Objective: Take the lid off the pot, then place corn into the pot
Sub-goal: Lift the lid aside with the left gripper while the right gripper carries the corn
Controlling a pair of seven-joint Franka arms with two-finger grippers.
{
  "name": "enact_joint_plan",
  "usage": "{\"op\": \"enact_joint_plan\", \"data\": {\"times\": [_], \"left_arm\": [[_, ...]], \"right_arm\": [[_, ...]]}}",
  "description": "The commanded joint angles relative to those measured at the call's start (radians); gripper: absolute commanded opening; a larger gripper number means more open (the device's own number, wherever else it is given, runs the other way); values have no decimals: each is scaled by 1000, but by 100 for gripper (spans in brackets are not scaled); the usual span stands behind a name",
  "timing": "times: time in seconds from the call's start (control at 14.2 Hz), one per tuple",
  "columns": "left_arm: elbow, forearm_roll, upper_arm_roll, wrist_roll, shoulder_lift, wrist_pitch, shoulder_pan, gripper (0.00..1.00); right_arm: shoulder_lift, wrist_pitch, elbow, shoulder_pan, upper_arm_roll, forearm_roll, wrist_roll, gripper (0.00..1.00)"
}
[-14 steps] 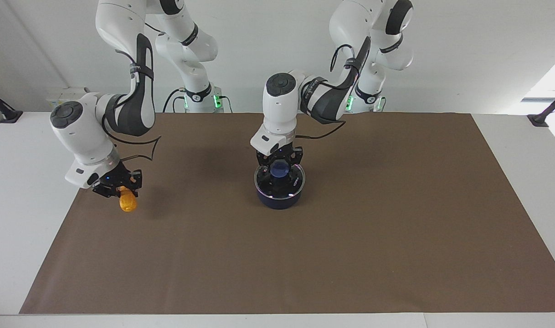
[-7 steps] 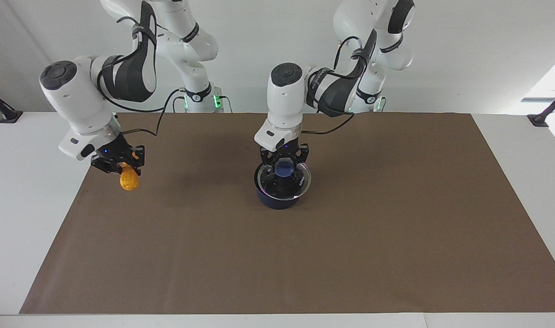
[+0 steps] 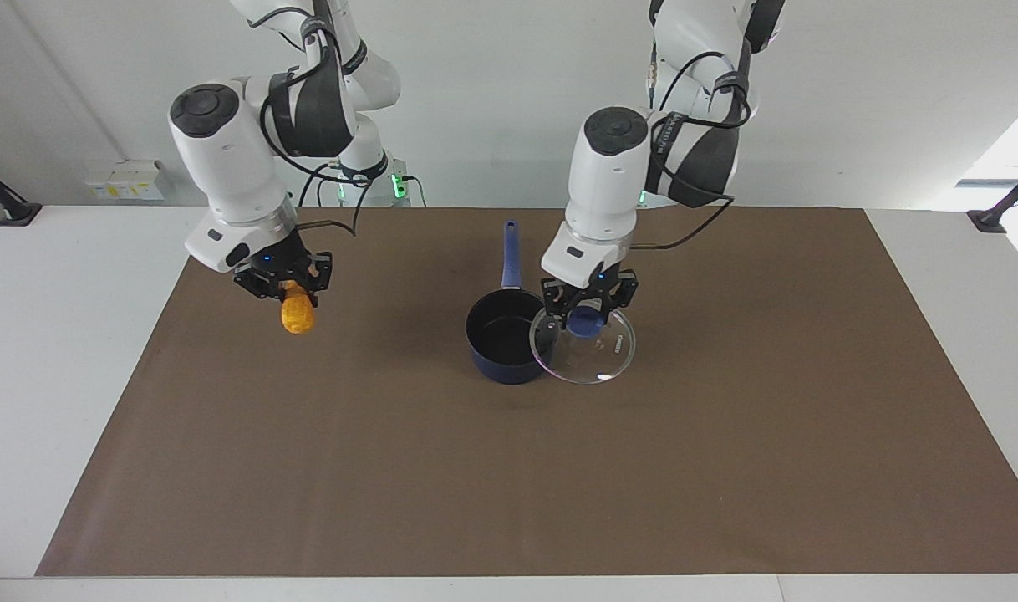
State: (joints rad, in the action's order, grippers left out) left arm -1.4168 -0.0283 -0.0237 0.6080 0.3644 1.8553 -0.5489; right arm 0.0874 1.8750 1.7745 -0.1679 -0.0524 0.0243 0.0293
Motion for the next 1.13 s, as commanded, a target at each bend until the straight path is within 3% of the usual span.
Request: {"op": "enact_joint_plan", "data": {"times": [0.0, 0.14, 0.49, 0.78, 1.06], "left_arm": [[-13, 37, 10, -85, -47, -47, 96, 0], [-21, 44, 10, -161, -59, -79, 159, 0], [-69, 71, 10, -279, -76, -88, 305, 0], [-261, 76, 7, -413, -172, -9, 414, 0], [-503, 80, 7, -559, -287, 128, 497, 0]], "right_arm": [[14, -16, -17, -106, 0, 20, -188, 0], [40, -8, -24, -204, 2, 17, -328, 0], [113, -7, -89, -306, 11, -27, -471, 0], [244, -13, -217, -377, 11, -50, -529, 0], [314, 47, -228, -398, 37, -67, -531, 0]]}}
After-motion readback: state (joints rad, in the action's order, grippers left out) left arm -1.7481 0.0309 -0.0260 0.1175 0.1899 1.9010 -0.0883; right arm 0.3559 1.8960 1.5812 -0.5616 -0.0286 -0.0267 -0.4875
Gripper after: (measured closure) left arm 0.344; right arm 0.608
